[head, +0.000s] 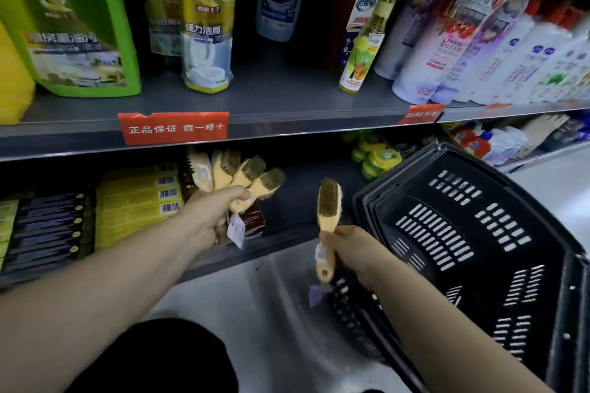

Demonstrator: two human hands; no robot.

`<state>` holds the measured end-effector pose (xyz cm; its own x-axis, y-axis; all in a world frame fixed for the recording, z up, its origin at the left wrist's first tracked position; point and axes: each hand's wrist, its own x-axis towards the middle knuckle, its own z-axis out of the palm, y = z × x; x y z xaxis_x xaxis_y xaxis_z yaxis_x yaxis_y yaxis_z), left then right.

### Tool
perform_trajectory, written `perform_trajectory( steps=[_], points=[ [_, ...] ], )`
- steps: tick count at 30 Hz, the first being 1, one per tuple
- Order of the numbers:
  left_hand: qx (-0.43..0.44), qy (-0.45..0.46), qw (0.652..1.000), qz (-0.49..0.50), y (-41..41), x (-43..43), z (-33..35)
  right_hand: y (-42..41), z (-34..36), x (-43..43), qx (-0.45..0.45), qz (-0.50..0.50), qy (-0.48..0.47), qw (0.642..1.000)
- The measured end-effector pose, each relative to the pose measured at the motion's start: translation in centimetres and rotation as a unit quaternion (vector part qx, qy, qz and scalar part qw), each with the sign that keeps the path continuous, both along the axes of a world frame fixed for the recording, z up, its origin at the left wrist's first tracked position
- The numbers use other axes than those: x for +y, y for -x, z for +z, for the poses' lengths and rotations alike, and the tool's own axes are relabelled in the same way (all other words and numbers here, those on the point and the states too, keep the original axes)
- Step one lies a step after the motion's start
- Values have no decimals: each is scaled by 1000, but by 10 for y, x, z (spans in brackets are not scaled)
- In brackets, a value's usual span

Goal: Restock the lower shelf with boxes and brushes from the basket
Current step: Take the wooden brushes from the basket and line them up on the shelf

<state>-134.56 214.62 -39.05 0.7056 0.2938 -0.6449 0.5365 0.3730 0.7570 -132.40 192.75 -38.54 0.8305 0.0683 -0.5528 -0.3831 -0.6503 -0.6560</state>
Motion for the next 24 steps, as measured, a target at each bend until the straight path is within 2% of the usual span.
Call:
perform_trajectory(
  steps=[2, 4, 7, 10, 11, 15, 21, 24],
  points=[
    [-19, 53, 998, 31, -6, 4, -4, -14, -14, 21, -41, 39, 85, 995],
    [-40, 86, 993, 68, -11, 12, -5, -32, -32, 50, -64, 33, 79, 994],
    [-73, 112, 985, 113, -12, 22, -10, -53, -73, 89, -66, -79, 14, 995],
    [-70, 127, 981, 129, -8, 20, -25, -62, -116, 104, -21, -237, -120, 964],
    [-67, 133, 981, 127, -6, 20, -31, -66, -127, 104, -24, -250, -146, 957],
    [-64, 115, 988, 85, -7, 20, -59, -86, -155, 90, -41, -186, -138, 972],
    [-99, 107, 986, 82, -20, 13, -82, -109, -189, 83, -55, -76, -112, 989],
    [-116, 95, 986, 68, -27, 11, -93, -117, -201, 85, -29, -33, -101, 994]
  ],
)
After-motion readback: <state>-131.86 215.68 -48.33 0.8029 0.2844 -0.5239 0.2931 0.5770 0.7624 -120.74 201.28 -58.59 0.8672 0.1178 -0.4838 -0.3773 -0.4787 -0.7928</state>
